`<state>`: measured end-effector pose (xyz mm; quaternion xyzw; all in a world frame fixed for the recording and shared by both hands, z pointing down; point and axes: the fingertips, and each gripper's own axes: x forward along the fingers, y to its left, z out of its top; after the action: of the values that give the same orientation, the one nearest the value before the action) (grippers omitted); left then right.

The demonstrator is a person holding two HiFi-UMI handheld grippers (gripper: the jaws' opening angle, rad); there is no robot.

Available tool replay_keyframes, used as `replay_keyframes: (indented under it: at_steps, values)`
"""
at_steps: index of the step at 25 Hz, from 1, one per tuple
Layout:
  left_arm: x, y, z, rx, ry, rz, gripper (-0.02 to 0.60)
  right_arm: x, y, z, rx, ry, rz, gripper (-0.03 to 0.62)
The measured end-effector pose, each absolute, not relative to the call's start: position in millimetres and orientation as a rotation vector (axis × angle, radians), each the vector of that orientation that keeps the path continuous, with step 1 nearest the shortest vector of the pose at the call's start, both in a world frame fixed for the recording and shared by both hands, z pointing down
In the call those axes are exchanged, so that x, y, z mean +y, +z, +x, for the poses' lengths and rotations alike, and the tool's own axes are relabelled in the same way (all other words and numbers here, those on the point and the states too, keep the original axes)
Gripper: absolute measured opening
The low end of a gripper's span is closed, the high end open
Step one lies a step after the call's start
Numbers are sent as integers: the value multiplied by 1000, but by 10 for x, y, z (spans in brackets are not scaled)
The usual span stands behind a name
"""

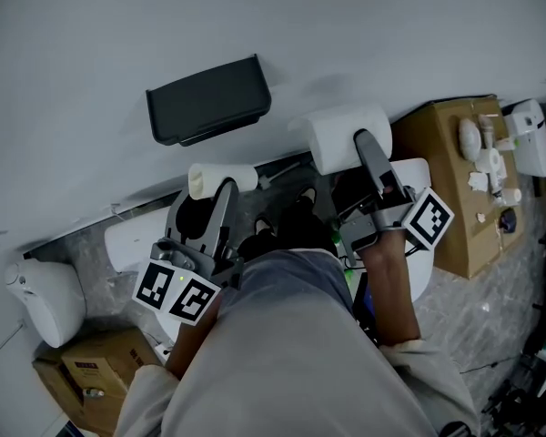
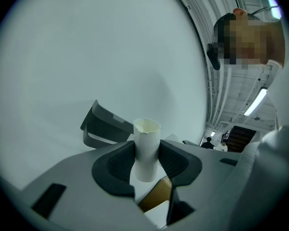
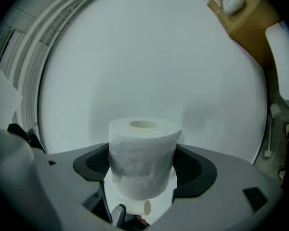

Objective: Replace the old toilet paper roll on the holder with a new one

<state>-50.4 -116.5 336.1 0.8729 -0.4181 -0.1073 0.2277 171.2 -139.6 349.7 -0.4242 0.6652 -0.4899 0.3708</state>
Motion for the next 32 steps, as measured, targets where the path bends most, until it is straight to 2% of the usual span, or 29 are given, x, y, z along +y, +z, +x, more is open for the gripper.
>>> replay_keyframes:
  at_steps: [15,24,32]
  values:
    - [-1189,3441,-772,-1213,-345,2320,145,-1827,4086,1342,1351,-1556,-935,403]
    - [-1098,3402,-778,-1246,-369,2307,144,-1910,4216,1305,1313,-1588,-961,403]
    - [-1298,3462,-978,-1244,-381,2280,145,-2197,4340,1003,1353,-1618,-1001,403]
